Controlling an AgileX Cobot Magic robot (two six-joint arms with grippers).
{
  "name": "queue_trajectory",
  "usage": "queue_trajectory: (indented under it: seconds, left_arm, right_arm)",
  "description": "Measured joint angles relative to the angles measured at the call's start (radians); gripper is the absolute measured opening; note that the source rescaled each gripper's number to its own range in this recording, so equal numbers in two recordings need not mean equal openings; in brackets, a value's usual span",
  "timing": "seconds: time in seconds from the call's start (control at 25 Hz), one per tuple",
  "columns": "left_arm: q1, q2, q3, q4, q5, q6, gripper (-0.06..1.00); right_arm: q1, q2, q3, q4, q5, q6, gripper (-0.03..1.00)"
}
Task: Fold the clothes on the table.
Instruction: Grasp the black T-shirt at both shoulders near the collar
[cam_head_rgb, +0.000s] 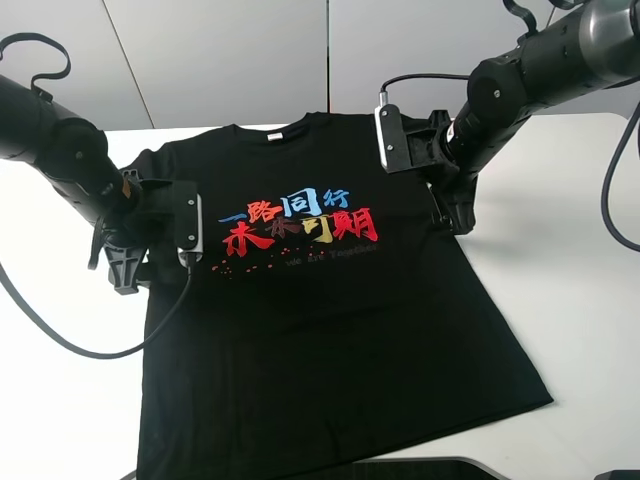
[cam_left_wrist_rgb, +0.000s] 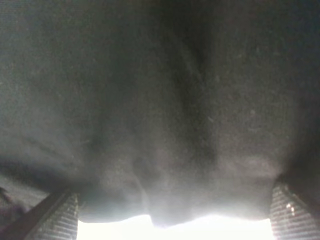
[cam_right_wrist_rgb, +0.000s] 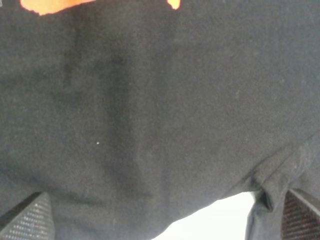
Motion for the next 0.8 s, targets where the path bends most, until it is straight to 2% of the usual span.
queue_trajectory:
  seconds: [0.08, 0.36, 0.68, 0.8]
  left_arm:
    - [0.0, 0.005, -0.003, 0.0, 0.009, 0.0, 0.97]
    - [-0.002, 0.014, -0.004, -0.017, 0.041, 0.0, 0.72]
    - [-0.005, 0.016, -0.004, -0.004, 0.038, 0.0, 0.7]
    - [-0.005, 0.016, -0.004, 0.0, 0.036, 0.0, 0.7]
  right_arm:
    - [0.0, 0.0, 0.0, 0.0, 0.0, 0.0, 0.98]
    - [0.0, 0.016, 0.0, 0.0, -0.007, 0.0, 0.98]
    - [0.0, 0.058, -0.003, 0.0, -0.043, 0.002, 0.97]
    - [0.0, 0.068, -0.007, 0.0, -0.055, 0.002, 0.92]
